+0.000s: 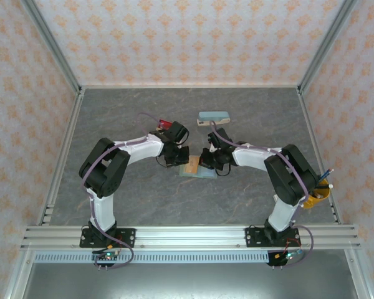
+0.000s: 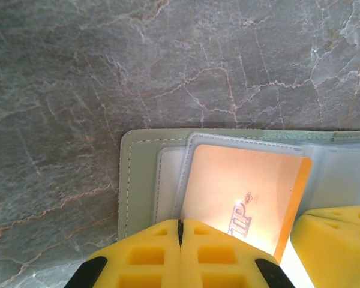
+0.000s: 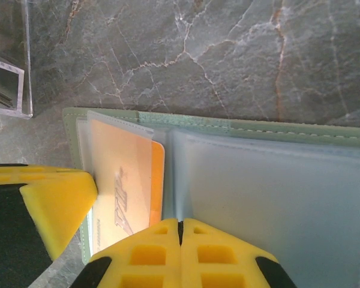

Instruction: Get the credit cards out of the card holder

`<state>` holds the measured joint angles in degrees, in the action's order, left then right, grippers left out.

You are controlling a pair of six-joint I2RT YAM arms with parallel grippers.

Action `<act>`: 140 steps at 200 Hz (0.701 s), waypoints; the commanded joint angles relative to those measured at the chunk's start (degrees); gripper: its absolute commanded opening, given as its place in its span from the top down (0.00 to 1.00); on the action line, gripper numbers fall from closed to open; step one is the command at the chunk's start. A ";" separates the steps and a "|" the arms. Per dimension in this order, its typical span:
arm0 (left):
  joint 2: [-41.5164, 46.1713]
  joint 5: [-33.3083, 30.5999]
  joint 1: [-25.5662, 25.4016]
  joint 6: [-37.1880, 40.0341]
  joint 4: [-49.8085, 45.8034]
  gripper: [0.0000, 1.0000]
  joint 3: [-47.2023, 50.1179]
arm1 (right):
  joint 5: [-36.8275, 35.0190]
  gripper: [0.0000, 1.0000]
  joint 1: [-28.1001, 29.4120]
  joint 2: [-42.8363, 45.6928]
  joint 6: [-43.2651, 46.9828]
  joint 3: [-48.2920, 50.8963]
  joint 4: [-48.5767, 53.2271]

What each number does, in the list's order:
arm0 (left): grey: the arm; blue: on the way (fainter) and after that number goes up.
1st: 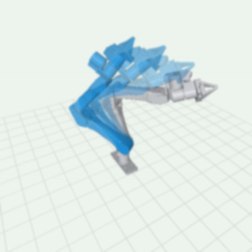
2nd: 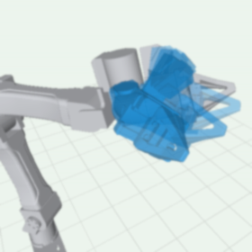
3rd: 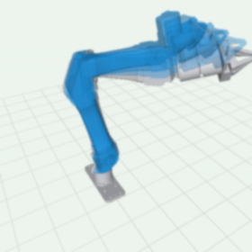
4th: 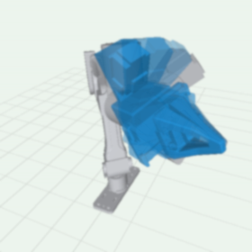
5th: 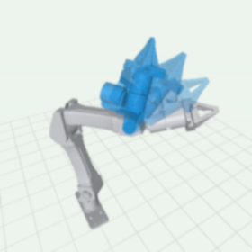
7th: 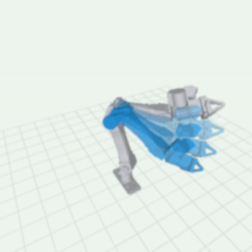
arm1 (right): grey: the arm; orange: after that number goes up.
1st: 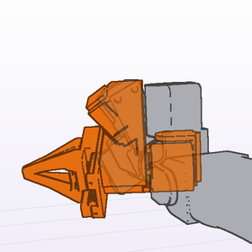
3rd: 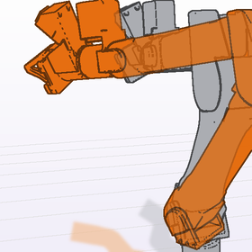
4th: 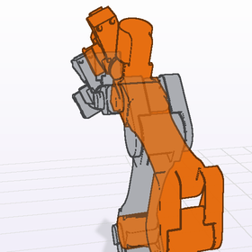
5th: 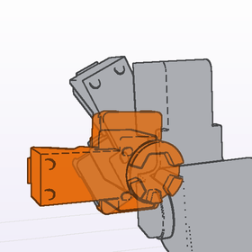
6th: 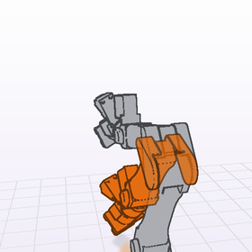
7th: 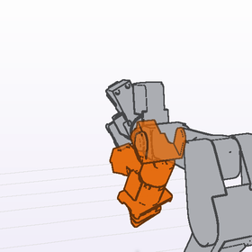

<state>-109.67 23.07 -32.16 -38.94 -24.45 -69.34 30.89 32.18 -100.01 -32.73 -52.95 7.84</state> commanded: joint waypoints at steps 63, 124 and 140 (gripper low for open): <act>-3.82 -3.64 0.02 0.71 -5.00 1.00 1.07 | 3.91 0.84 -0.42 -0.78 -5.04 0.74 -5.54; -4.11 -3.86 0.01 0.53 -5.08 1.00 1.31 | -0.49 0.82 -0.53 -0.86 -4.47 0.14 -0.90; -4.32 -4.00 0.13 0.44 -5.17 1.00 1.23 | -1.73 0.82 -0.53 -0.47 -4.01 0.04 0.43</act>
<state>-109.93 23.11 -32.16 -38.96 -24.45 -69.45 33.06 32.05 -100.86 -37.41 -52.66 4.45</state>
